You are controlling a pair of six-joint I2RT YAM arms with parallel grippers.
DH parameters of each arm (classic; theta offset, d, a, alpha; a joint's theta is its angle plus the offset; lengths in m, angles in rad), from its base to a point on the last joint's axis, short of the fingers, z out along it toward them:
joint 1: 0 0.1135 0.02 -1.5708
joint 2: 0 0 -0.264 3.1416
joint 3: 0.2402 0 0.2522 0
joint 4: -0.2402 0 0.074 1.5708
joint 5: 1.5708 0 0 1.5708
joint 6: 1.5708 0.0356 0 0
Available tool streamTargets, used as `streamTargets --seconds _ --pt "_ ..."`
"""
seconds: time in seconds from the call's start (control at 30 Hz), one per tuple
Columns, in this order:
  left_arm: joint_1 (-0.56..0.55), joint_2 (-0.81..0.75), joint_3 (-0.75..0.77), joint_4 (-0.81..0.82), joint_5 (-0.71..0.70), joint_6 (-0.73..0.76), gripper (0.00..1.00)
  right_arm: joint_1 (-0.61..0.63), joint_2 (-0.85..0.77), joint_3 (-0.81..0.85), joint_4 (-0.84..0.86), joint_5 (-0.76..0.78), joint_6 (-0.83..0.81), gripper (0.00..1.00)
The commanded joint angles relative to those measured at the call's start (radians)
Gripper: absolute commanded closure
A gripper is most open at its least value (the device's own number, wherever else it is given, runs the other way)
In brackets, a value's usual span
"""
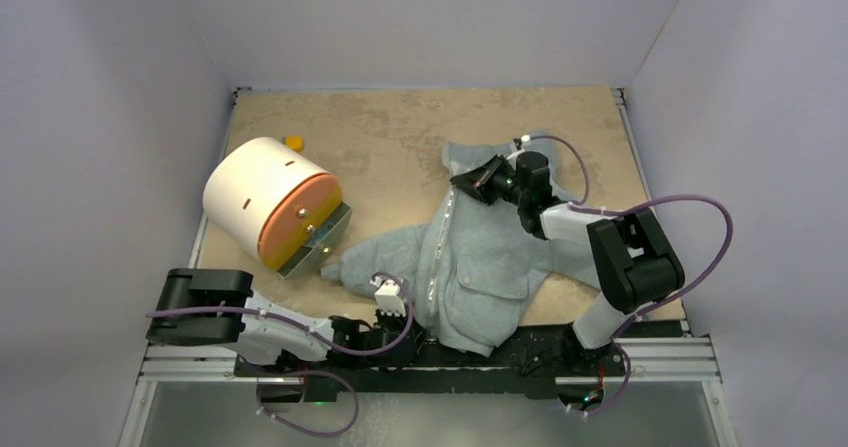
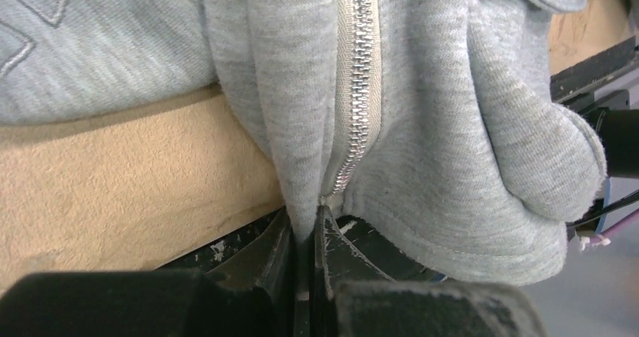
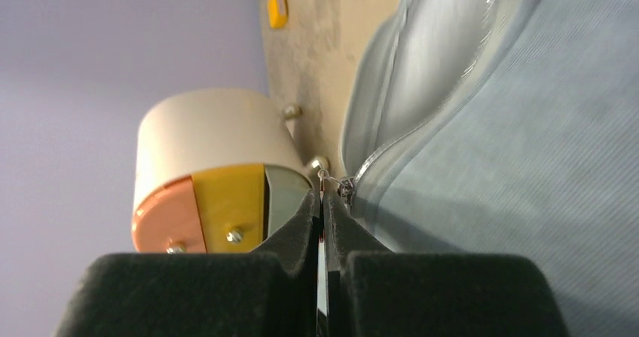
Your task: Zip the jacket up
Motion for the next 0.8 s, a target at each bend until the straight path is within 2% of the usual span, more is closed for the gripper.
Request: streamTargets --seconds 0.0,0.33,0.77 --pt "-0.125 0.044 -0.028 -0.128 0.250 -0.126 1.00 -0.076 0.002 0.136 -0.026 0.009 -0.084 1.00" --pt "-0.248 0.053 -0.009 -0.192 0.204 -0.256 1.00 -0.206 0.066 0.374 -0.187 -0.021 -0.191 1.00" --pt "-0.301 0.055 -0.008 -0.244 0.176 -0.324 1.00 -0.293 0.141 0.593 -0.264 -0.053 -0.217 1.00"
